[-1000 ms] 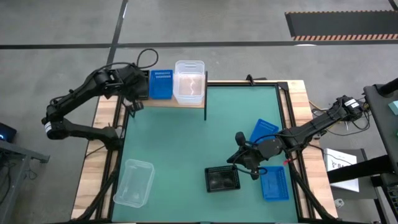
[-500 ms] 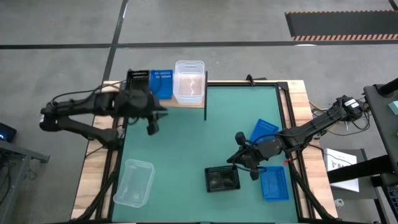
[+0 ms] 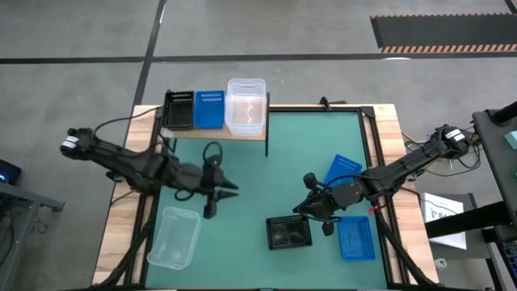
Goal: Stack baskets on shelf by color
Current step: Stack the black bin on top of the black bins on the shelf
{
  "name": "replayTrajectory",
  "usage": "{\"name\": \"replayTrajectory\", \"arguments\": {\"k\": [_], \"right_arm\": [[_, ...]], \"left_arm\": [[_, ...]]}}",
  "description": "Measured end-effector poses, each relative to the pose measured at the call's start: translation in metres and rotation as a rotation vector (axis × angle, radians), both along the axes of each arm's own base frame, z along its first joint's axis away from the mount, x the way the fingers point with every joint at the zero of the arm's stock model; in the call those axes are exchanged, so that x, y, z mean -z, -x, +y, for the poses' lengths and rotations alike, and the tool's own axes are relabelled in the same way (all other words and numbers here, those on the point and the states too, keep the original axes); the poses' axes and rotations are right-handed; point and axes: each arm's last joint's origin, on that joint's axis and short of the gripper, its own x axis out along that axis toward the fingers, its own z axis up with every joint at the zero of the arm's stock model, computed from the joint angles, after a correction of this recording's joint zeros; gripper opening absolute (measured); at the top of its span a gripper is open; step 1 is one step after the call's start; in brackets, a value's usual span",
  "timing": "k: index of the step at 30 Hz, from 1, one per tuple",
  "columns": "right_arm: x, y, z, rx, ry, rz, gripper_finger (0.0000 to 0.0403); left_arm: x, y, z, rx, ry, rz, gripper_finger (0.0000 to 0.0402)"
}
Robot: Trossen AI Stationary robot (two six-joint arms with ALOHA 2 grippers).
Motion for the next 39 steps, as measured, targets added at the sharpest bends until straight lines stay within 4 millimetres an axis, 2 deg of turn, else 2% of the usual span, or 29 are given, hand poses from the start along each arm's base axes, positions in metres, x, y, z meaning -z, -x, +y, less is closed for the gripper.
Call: {"name": "replayTrajectory", "arguments": {"k": [10, 14, 18, 23, 28, 31, 34, 39], "right_arm": [[0.001, 0.000, 0.000, 0.054, -0.109, 0.031, 0.0009], [0.007, -0.003, 0.002, 0.101, -0.190, 0.077, 0.0024], [0.016, -0.007, 0.004, 0.123, -0.193, 0.139, 0.0057], [0.023, -0.015, 0.011, 0.077, -0.157, 0.380, 0.0089], [0.020, -0.026, 0.024, 0.012, -0.098, 0.634, 0.0048], [0.019, -0.039, 0.029, 0.003, -0.046, 0.688, 0.0016], [0.025, -0.059, 0.036, -0.038, 0.000, 0.655, 0.0012], [0.049, -0.097, 0.035, -0.059, 0.011, 0.549, 0.0009]], "left_arm": [[0.026, -0.014, -0.043, 0.123, -0.013, 0.084, 0.0075], [0.032, -0.016, -0.051, 0.144, -0.024, 0.107, 0.0075], [0.033, -0.016, -0.052, 0.149, -0.025, 0.109, 0.0075], [0.032, -0.015, -0.052, 0.156, -0.038, 0.104, 0.0075], [0.031, -0.015, -0.050, 0.136, -0.100, 0.086, 0.0075], [0.031, -0.016, -0.049, 0.110, -0.140, 0.075, 0.0075], [0.032, -0.016, -0.048, 0.081, -0.168, 0.074, 0.0075], [0.032, -0.016, -0.045, 0.017, -0.272, 0.058, 0.0075]]}}
